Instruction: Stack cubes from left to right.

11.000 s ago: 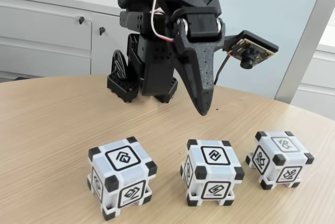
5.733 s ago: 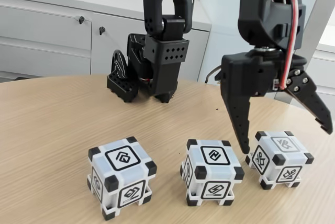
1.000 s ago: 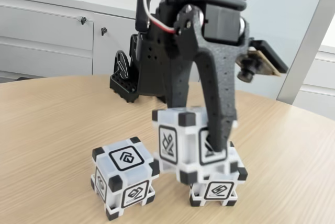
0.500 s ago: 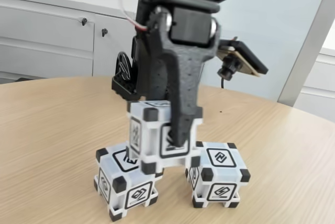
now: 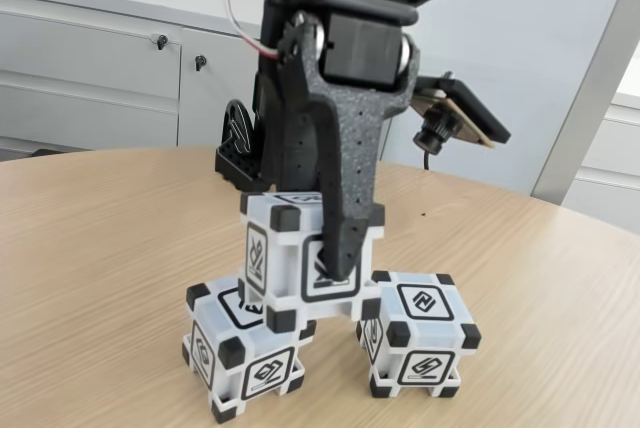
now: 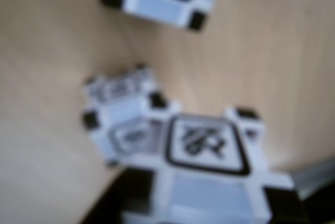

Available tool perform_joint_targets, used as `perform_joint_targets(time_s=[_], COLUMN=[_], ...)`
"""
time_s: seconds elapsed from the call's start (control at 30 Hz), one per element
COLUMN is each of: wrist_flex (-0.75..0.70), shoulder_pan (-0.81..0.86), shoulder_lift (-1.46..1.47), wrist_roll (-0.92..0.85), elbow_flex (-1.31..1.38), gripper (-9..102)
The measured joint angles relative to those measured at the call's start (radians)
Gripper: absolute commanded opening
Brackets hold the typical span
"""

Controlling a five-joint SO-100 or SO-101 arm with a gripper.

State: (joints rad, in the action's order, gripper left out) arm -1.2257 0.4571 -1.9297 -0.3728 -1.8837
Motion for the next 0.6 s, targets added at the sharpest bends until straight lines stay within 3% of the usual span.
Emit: perform_joint_targets(time_s=[0.6], wrist_flex=[-0.003], shoulder_pan=[0.000], shoulder_lift=[0.000], wrist_roll=[0.049], elbow_flex=[0.000], gripper=[12])
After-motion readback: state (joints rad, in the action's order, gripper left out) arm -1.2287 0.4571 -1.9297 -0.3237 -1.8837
